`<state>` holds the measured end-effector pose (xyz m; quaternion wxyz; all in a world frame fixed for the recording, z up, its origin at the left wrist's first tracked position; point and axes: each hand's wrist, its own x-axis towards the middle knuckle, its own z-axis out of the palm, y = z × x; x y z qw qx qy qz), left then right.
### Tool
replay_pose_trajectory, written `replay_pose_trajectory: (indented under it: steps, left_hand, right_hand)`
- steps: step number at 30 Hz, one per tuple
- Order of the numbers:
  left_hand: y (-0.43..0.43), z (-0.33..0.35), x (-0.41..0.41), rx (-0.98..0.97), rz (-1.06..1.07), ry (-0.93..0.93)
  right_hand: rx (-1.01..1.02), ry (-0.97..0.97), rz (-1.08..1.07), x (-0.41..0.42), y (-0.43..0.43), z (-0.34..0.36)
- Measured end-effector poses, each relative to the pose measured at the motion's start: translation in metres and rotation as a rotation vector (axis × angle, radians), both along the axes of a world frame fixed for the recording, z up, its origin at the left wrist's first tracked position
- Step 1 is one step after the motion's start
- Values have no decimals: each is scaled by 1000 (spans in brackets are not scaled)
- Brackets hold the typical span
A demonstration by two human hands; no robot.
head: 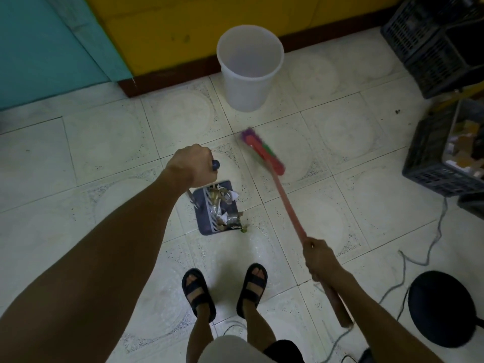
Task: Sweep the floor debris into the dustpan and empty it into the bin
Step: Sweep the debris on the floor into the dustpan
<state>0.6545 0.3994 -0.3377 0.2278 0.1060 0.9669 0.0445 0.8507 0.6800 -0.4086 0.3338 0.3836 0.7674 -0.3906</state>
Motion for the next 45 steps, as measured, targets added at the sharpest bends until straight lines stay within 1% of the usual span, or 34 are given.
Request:
replay_pose_trajectory:
  steps: [3, 5, 7, 10, 16, 20, 22, 25, 28, 32, 36, 41, 45]
  left_hand:
    - [-2, -3, 1, -13, -5, 7]
    - [-2, -2, 2, -11, -9, 25]
    - [0, -1, 2, -14, -11, 25]
    - [4, -1, 3, -11, -10, 16]
    - [7, 2, 8, -26, 7, 14]
    - [5, 0, 14, -35, -1, -27]
    - [3, 1, 19, -34, -7, -35]
    - [-8, 10, 29, -23, -26, -53]
    - [-30, 16, 42, -21, -39, -28]
    - [-56, 24, 53, -13, -94, 21]
    - [-74, 25, 63, -14, -173, 57]
    - [-95, 6, 76, -68, -189, 21]
    - [-105, 3, 70, -43, -187, 29]
  right_hand:
    - [23, -49, -59, -21, 2, -27]
    - [-33, -104, -116, -21, -4, -34]
    - [-80, -144, -127, -10, -17, -33]
    - [-149, -155, -92, 18, -46, -23]
    - [-318, -163, -133, 55, -87, -3]
    - [-372, -232, -151, 75, -104, 1]
    - [-384, -203, -142, 83, -107, 13]
    - [-391, -166, -208, 89, -96, 43]
    - [-340, -155, -251, 96, -79, 67]
    - [-243, -90, -299, 102, -71, 71]
    - [-155, -2, -301, 90, -78, 65]
    - [-93, -79, -392, 99, -90, 44]
    - [-191, -159, -463, 123, -114, 37]
